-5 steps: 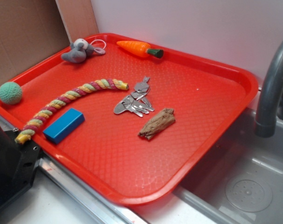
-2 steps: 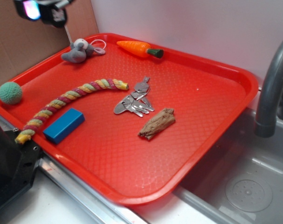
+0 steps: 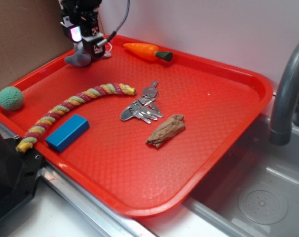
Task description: Grab the gray animal.
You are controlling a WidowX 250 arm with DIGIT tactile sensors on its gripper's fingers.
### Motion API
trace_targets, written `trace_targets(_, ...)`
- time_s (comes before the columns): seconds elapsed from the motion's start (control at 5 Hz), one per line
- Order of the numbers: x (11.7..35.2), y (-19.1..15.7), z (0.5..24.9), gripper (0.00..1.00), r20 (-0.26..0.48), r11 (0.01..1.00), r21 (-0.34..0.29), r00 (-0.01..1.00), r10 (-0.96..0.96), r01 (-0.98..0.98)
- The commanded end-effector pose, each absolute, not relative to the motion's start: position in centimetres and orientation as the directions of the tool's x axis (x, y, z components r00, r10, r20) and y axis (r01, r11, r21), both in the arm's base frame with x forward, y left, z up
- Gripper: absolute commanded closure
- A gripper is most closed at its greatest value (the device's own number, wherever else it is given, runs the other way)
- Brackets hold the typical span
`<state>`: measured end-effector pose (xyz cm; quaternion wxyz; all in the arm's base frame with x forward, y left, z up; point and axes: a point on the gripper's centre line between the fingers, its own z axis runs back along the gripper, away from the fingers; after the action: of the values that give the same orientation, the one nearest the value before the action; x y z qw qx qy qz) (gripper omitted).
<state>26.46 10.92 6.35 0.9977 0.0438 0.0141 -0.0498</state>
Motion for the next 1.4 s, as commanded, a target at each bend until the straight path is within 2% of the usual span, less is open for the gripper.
trace_targets(0.0,29.4,13.3,6.5,0.00,0.015,0.977,0.183,0.994,-0.110,0.105)
trace_targets(0.2,29.1,14.3,5.8,0.00,-0.002,0.975,0.198,0.995,-0.104,0.102)
trace_targets(0.4,29.1,15.4,3.9,0.00,-0.056,0.980,0.180,0.996,-0.073,0.082)
trace_targets(0.6,28.9,15.0,3.1,1.00,-0.084,0.981,0.181,0.995,-0.059,0.074)
trace_targets(1.0,28.1,13.4,4.1,1.00,-0.067,0.977,0.187,0.994,-0.091,0.102)
trace_targets(1.2,27.2,9.7,8.2,1.00,-0.130,0.970,0.122,0.972,-0.197,0.213)
